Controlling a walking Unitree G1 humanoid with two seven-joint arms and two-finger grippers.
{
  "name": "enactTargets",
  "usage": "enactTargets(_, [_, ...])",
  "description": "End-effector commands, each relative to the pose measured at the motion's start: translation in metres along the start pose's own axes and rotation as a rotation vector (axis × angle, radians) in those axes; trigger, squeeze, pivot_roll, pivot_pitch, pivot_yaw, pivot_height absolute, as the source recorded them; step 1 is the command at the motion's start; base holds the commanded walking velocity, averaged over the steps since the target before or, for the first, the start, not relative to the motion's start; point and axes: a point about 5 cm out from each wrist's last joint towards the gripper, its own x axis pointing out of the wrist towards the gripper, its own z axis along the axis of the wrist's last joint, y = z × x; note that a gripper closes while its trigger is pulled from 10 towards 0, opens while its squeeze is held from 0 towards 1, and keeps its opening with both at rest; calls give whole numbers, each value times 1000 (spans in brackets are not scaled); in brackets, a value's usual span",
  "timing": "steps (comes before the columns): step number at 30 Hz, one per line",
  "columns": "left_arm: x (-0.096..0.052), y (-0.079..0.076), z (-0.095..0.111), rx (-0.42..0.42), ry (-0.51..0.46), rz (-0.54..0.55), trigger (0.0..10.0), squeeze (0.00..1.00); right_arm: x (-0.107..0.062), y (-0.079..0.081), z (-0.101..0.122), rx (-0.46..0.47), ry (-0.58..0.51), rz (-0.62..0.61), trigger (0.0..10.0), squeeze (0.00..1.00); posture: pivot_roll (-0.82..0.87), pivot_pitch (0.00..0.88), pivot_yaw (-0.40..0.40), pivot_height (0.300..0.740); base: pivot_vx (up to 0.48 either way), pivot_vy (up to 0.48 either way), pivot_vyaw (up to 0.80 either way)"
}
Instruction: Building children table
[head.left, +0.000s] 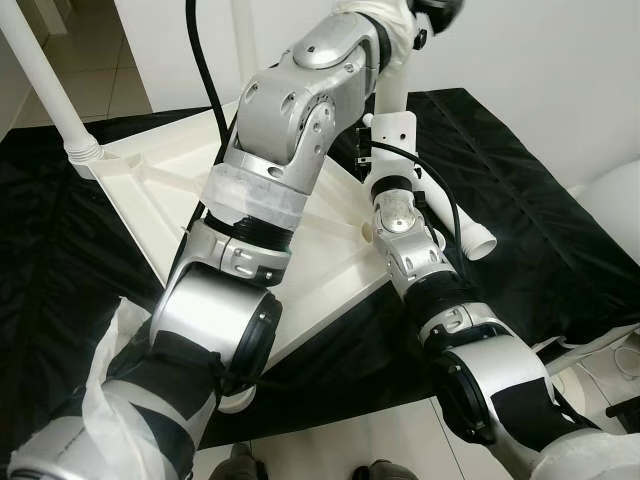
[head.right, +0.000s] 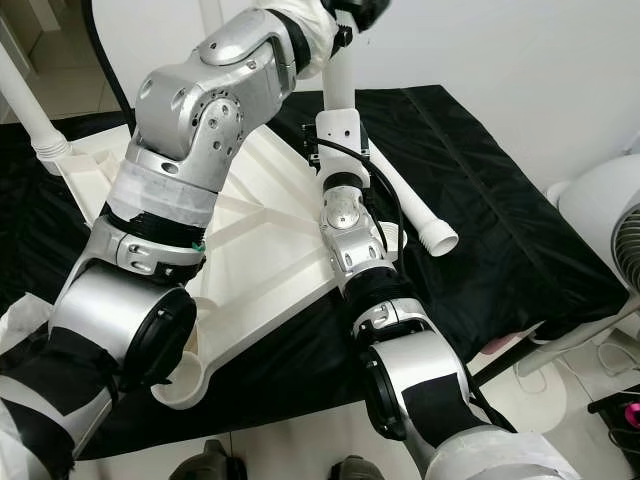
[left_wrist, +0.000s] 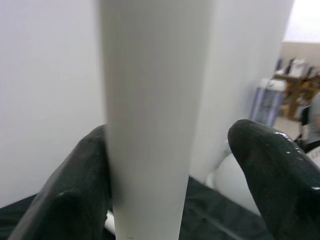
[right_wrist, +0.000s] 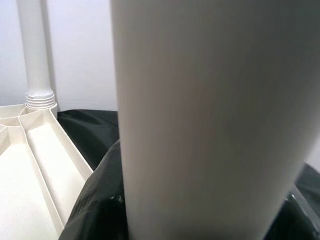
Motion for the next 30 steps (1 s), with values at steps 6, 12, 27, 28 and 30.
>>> enactTargets(6, [-12,-28,2,-4,-47,-276,10000,0,3,-5,-4,41,41,-35,10000,0,-66,0,9,740,0,0,0])
enactTargets(12, [-15,-22,-17,9,3,-238,10000,0,4,-14,-4,59,32,-65,10000,0,-73,0,18,740,0,0,0])
enactTargets(27, [-29,0,-34,15,43,-102,10000,0,-2,-24,-7,74,11,-32,10000,0,-83,0,24,740,0,0,0])
enactTargets(28, [-31,3,-36,24,46,-95,10000,0,-3,-26,-8,75,11,-30,10000,0,-83,0,24,740,0,0,0])
enactTargets(30, [-34,5,-39,32,49,-87,10000,0,-4,-30,-9,77,9,-26,10000,0,-84,0,26,740,0,0,0])
